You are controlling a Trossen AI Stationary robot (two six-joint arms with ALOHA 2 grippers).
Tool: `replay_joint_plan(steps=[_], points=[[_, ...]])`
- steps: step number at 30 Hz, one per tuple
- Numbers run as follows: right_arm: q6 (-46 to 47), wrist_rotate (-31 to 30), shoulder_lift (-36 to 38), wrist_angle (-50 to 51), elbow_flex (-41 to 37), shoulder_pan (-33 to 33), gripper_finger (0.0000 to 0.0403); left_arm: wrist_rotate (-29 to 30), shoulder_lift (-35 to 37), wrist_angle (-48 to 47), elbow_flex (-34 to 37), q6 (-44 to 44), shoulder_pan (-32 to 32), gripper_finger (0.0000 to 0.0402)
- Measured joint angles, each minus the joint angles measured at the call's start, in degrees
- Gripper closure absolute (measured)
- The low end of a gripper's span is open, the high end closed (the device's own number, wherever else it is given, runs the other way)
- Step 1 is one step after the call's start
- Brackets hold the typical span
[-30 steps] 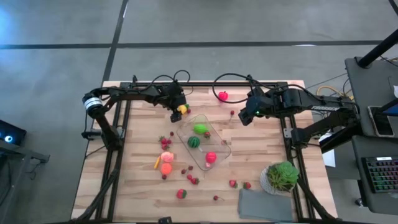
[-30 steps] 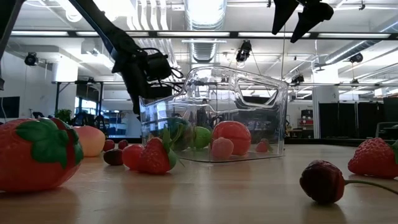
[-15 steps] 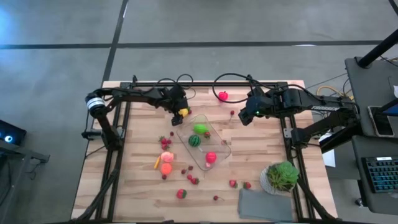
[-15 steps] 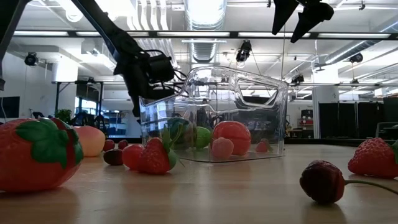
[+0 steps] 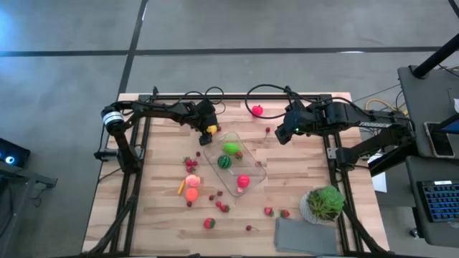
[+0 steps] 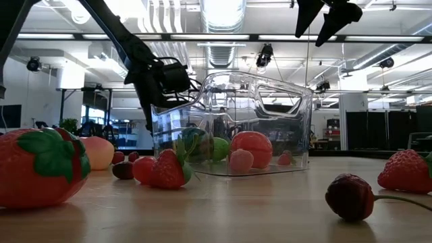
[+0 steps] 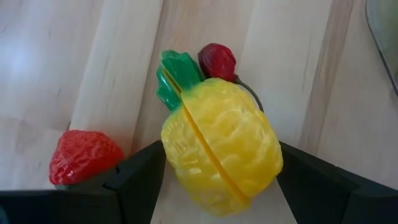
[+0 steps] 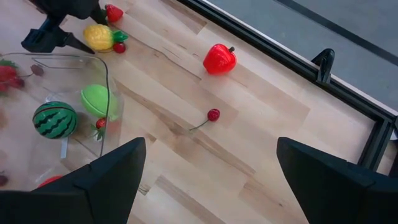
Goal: Pick and placing Produce into tupperware
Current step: Put the yellow pineapple into the transparent bin
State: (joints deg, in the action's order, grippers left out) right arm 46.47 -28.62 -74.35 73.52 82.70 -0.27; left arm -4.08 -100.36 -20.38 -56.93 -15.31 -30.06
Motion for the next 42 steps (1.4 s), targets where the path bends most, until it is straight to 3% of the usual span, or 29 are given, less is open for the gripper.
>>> replay_joint_plan(steps=[10, 17, 23, 25, 30, 36, 42], points=[[0.0, 0.0, 0.0, 0.0, 0.0, 0.0, 0.0049, 0.0, 0.0, 0.4, 0.0, 0.0, 0.0, 0.0195], [0.0, 0.0, 0.0, 0.0, 0.0, 0.0, 0.0049, 0.3, 2.6, 0.1, -0.2, 0.0, 0.0, 0.0192], [-0.2, 0.0, 0.0, 0.0, 0.0, 0.0, 0.0049, 1.1, 11.7, -0.6, -0.2, 2.3, 0.3, 0.0192], [-0.2, 0.0, 0.0, 0.0, 0.0, 0.0, 0.0049, -1.8, 15.9, -1.0, -0.2, 5.6, 0.7, 0.0192], [-0.2, 0.0, 0.0, 0.0, 0.0, 0.0, 0.0049, -19.0, 24.6, -1.3, 0.5, 12.2, 3.6, 0.0192], [0.0, 0.0, 0.0, -0.6, 0.0, 0.0, 0.0049, -37.0, 25.7, -0.3, 2.6, 24.0, 6.9, 0.0192], [0.0, 0.2, 0.0, -0.9, 0.0, 0.0, 0.0049, -38.7, 21.4, 2.6, 2.8, 27.1, 7.4, 0.0192]])
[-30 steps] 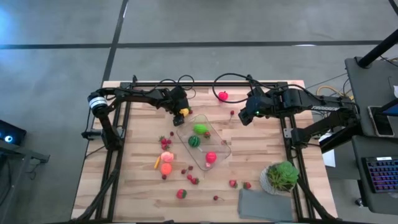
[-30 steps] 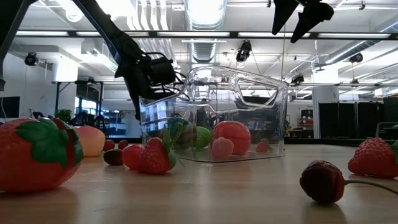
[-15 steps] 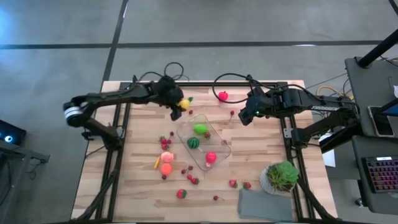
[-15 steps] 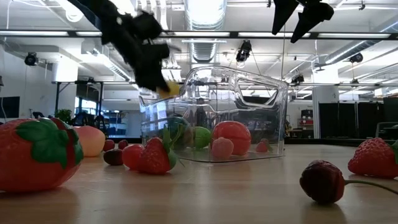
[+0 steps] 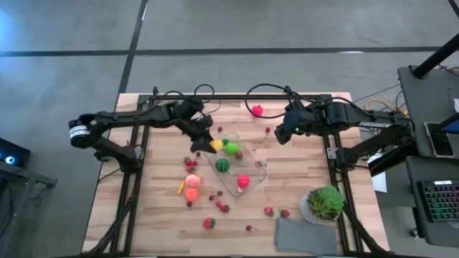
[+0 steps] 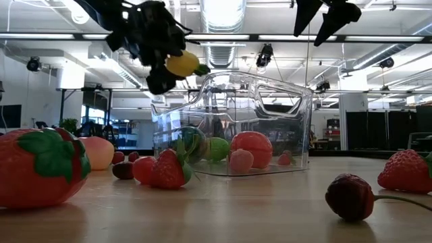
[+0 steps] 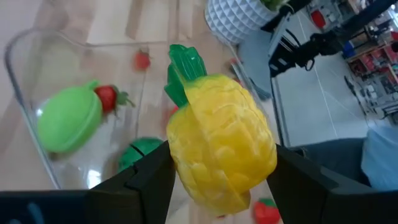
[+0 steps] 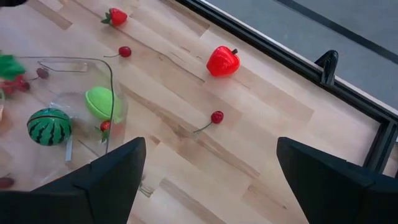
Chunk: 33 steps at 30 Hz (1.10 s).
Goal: Pick and placing Produce into tupperware
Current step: Put the yellow pineapple into the transparent bin
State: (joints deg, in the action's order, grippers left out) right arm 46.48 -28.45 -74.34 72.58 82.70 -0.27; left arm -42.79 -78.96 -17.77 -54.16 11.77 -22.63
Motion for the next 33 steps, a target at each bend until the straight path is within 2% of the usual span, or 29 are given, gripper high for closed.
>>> replay_joint_plan(steps=[6, 10, 16, 19, 25, 30, 33], points=[[0.1, 8.7, 0.0, -0.1, 0.0, 0.1, 0.0049, -1.0, -3.0, 3.2, -0.5, 6.1, 1.3, 0.0191], [3.6, 12.1, 0.0, 0.1, 0.0, 1.7, 0.0049, -0.9, -4.9, 3.2, -0.4, 7.4, 1.8, 0.0191], [7.9, 18.7, -0.8, 0.2, 0.0, 5.3, 0.0049, 5.4, -5.8, 0.4, -0.3, 3.1, 3.8, 0.0191], [9.5, 19.9, -1.9, 0.4, 0.0, 7.0, 0.0049, 8.7, -5.3, 0.7, -0.3, 2.9, 5.4, 0.0191], [14.4, 20.2, -4.9, 0.4, -0.1, 9.4, 0.0049, 8.6, -5.2, -0.2, -0.3, 2.9, 6.3, 0.0191], [17.3, 24.4, -7.7, 0.2, -0.1, 11.0, 0.0049, 8.7, -5.2, -2.1, -0.3, 1.3, 6.3, 0.0191], [19.5, 24.8, -9.2, -0.3, -0.1, 12.5, 0.0049, 11.1, -5.1, -1.7, -0.3, 1.1, 6.7, 0.0191]])
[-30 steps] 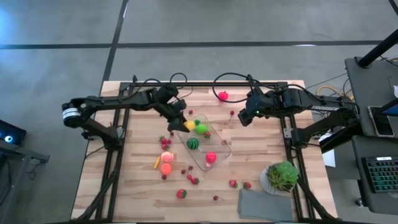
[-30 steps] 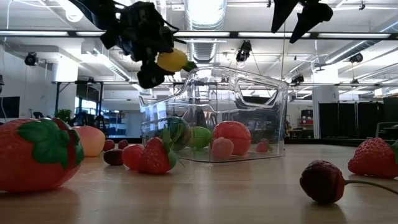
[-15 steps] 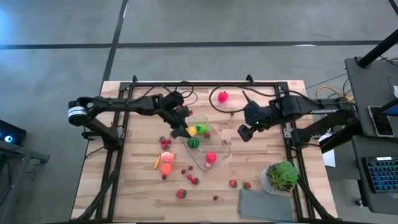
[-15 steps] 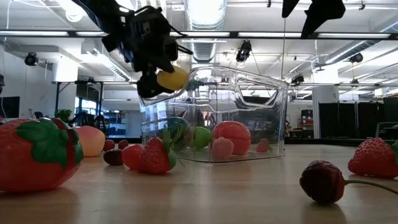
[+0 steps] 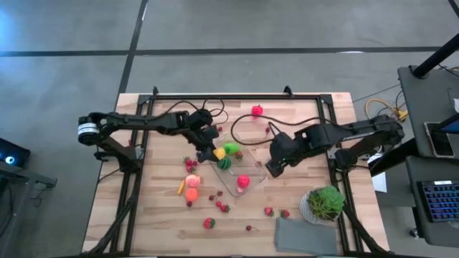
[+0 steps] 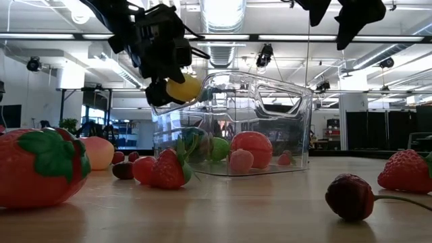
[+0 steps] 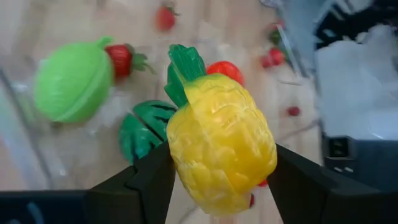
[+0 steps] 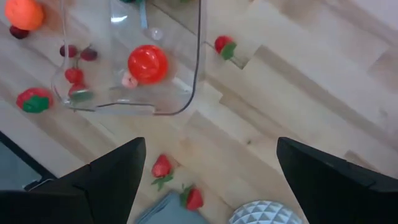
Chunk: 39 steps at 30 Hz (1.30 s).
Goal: Pick and placing Produce into tupperware
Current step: Put the yellow pineapple into the transparent bin, then put the red strawberry into the transparent bin
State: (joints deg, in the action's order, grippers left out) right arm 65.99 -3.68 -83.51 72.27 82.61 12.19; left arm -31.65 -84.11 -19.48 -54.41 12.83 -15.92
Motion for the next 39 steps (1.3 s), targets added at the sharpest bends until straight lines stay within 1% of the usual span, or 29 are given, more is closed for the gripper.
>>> replay_joint_plan(steps=[2, 5, 10, 14, 18, 21, 23, 25, 27, 30, 31, 34, 36, 39], points=[[1.9, -0.3, -0.9, -0.1, 0.0, 1.1, 0.0049, 2.6, 0.2, 0.0, 0.0, 0.1, 0.5, 0.0186], [4.6, -0.7, -2.3, -0.3, 0.1, 2.8, 0.0049, 4.7, 0.7, 0.6, 0.0, -0.2, 1.2, 0.0167], [9.6, -0.9, -4.0, 0.1, 0.2, 4.9, 0.0049, 4.8, 0.9, 0.9, -0.2, -1.0, 2.1, 0.0119], [14.0, -0.9, -4.7, 0.9, 0.2, 5.5, 0.0049, 5.0, 3.1, 1.2, -0.4, -1.2, 2.1, 0.0096], [19.2, -1.7, -4.7, 4.6, 0.2, 4.1, 0.0048, 4.8, 7.8, 0.7, -1.5, -1.8, 1.4, 0.0091], [22.2, -2.6, -4.0, 10.4, 0.2, 0.9, 0.0049, 5.0, 13.3, 1.2, -2.9, -5.2, -0.2, 0.009], [22.4, -3.0, -3.5, 14.3, 0.2, -1.6, 0.0049, 6.6, 16.9, 1.3, -3.6, -6.1, -1.5, 0.009], [19.8, -3.0, -3.4, 16.1, 0.2, -4.2, 0.0049, 11.1, 20.6, 0.9, -3.5, -5.8, -2.9, 0.009], [14.6, -2.9, -3.3, 15.6, 0.2, -6.7, 0.0049, 18.3, 24.3, -0.1, -3.4, -5.8, -4.0, 0.009], [3.5, -2.9, -3.3, 11.4, 0.2, -10.2, 0.0049, 29.9, 28.4, -1.3, -3.4, -6.0, -5.0, 0.009], [-0.6, -2.9, -3.3, 9.5, 0.2, -11.4, 0.0049, 32.9, 29.4, -1.4, -3.4, -6.3, -5.3, 0.009], [-12.8, -2.0, -3.3, 3.3, 0.0, -15.8, 0.005, 39.4, 31.3, -1.4, -3.3, -8.6, -6.0, 0.009], [-20.8, 0.2, -3.3, -0.6, -0.1, -20.3, 0.005, 44.7, 31.4, -1.1, -3.3, -8.7, -6.1, 0.009], [-32.5, 6.1, -3.5, -6.3, -0.1, -29.9, 0.0051, 53.2, 30.0, 0.6, -3.3, -8.7, -6.2, 0.009]])
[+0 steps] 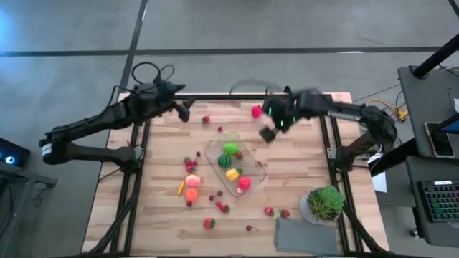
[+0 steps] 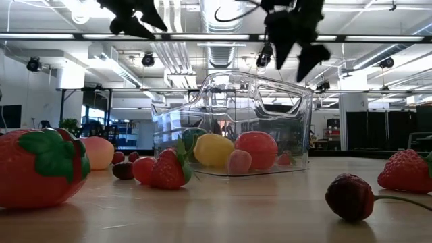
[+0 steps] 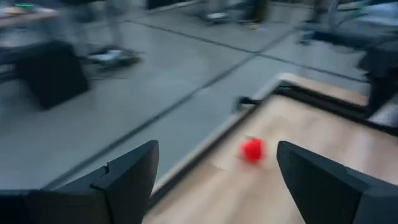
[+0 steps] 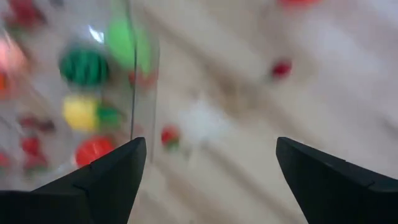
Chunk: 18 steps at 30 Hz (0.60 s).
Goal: Pick and placing Produce into tupperware
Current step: Put the red strawberry into the transparent bin
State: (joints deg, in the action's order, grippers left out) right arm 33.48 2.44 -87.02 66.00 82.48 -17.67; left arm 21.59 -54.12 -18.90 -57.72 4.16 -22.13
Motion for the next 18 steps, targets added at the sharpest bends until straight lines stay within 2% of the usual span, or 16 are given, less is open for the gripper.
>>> replay_joint_plan(steps=[3, 6, 8, 10, 14, 18], points=[[-7.3, 8.0, -0.9, -6.4, -0.1, -11.2, 0.0051, 6.1, -2.4, 1.9, 0.0, 0.1, -0.2, 0.009], [-9.1, 15.6, -2.4, -11.9, -0.1, -20.8, 0.0051, 7.0, -5.8, 3.2, 0.0, 0.1, -0.4, 0.009], [-8.9, 18.5, -3.4, -13.0, -0.1, -24.3, 0.0051, 6.8, -8.5, 5.5, 0.0, 0.2, -0.4, 0.009], [-9.8, 18.9, -4.0, -13.1, -0.1, -25.4, 0.0051, 5.1, -11.6, 9.8, 0.0, 1.9, -0.3, 0.009], [-11.5, 16.7, -4.6, -16.7, -0.1, -23.7, 0.0051, -5.1, -18.0, 24.4, -0.9, 10.1, -0.3, 0.009], [-15.0, 10.9, -5.5, -23.6, -0.1, -21.5, 0.0051, -21.4, -22.9, 34.8, -4.2, 13.3, -0.3, 0.009]])
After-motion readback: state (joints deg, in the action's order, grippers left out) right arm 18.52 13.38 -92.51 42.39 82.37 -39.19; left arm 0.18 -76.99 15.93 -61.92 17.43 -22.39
